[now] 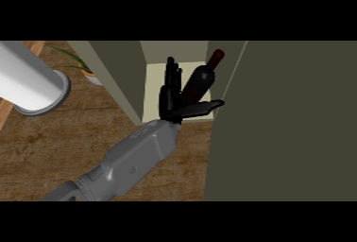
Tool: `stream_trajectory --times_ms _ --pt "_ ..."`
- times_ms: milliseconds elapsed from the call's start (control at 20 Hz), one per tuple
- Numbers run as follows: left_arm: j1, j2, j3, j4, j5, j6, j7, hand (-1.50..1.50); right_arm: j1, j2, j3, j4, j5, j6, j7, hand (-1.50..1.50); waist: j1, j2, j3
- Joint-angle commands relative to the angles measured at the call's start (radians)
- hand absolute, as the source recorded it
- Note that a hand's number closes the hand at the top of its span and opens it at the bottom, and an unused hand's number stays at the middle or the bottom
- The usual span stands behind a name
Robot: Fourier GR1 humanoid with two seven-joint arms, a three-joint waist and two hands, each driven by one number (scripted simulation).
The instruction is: Pick up the wine, place it into the cabinet and close the cabinet
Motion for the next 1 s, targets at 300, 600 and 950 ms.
stream_trajectory --times_ms 300,600,950 --pt "0.006 -0.001 -0.001 -0.043 -0.049 0.034 -0.021 -1.50 -0.020 0.032 0.004 0.079 0.054 -0.026 -0.058 -1.50 0.039 -0.006 0.001" --pt "0.177 0.014 0.001 -0.190 -0.171 0.051 -0.054 -1.50 0.020 -0.018 -0.060 -0.023 -0.024 -0.017 0.016 -1.50 0.058 -0.013 0.001" --pt "0.318 0.093 -0.002 -0.368 -0.301 0.029 -0.040 -1.50 -0.019 -0.027 -0.063 -0.032 -0.022 -0.034 0.059 -1.50 0.062 -0.013 0.001"
